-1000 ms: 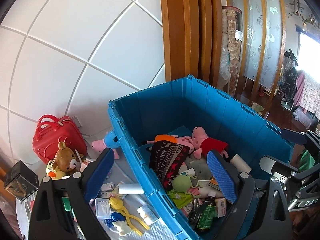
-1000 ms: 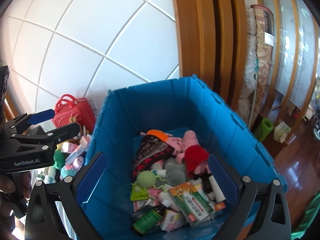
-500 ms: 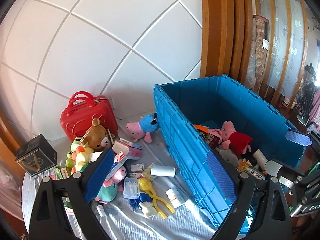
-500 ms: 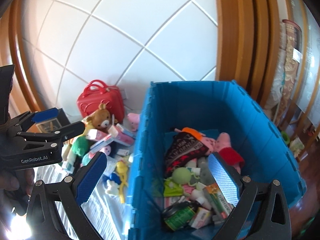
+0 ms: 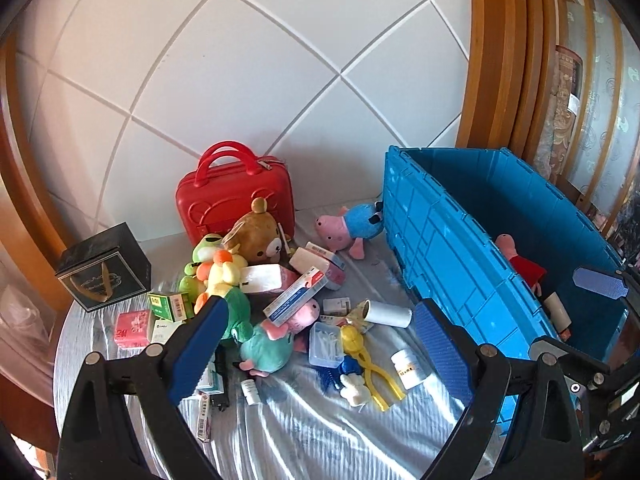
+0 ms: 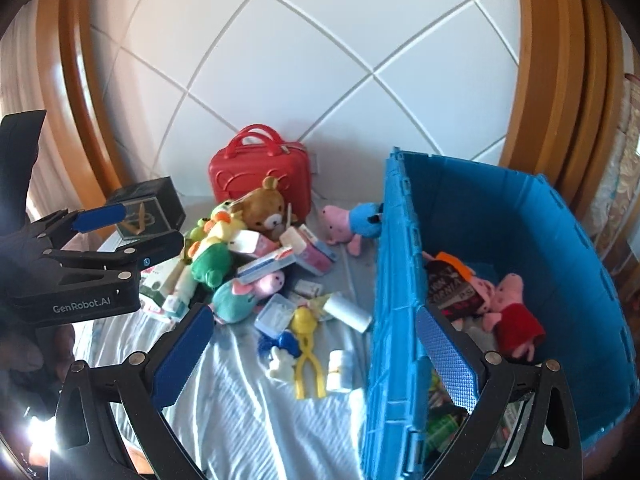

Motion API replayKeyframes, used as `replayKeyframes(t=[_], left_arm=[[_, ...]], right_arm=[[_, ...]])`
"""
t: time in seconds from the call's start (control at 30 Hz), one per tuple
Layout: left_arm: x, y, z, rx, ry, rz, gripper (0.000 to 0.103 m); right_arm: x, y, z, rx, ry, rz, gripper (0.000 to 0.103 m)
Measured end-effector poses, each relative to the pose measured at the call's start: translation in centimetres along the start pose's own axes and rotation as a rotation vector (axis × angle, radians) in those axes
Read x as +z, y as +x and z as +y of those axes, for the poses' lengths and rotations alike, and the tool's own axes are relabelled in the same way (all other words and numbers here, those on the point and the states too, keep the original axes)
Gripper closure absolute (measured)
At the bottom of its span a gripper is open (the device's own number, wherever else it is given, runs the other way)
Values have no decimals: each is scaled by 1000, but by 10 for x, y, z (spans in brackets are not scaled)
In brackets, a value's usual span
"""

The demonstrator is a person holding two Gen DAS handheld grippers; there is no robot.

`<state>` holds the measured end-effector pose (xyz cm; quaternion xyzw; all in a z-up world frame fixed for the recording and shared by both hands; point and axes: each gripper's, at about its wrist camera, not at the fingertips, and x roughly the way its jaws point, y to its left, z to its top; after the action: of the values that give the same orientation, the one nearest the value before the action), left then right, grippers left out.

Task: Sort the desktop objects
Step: 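Move both open tools back over the pile on the table, then grasp the white ointment box with the left tool while the right tool grasps the cream bunny plush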

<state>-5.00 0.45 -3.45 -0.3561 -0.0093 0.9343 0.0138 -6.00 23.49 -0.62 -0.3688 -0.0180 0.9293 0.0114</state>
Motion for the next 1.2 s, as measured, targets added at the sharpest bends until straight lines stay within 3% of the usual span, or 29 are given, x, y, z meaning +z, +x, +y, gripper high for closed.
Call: replayKeyframes(t=[0.3,0.67,0.97,1.1,1.2], left_arm=[[-30,15,59,31,-49,53,8],[-115,65,118,84,-100,214,8],[-182,112,156,122,-167,297,8],[-208,137,171,141,-190,321,8],[-226,155,182,150,-203,338,14]], right_arm=[[0,33,52,30,-29,45,0],[-38,97,96,70,-49,161,0],[-88,162,101,100,-45,242,0],[-117,195,91,72,-25,290,0],[-135,218,85,56,-17,317,0]])
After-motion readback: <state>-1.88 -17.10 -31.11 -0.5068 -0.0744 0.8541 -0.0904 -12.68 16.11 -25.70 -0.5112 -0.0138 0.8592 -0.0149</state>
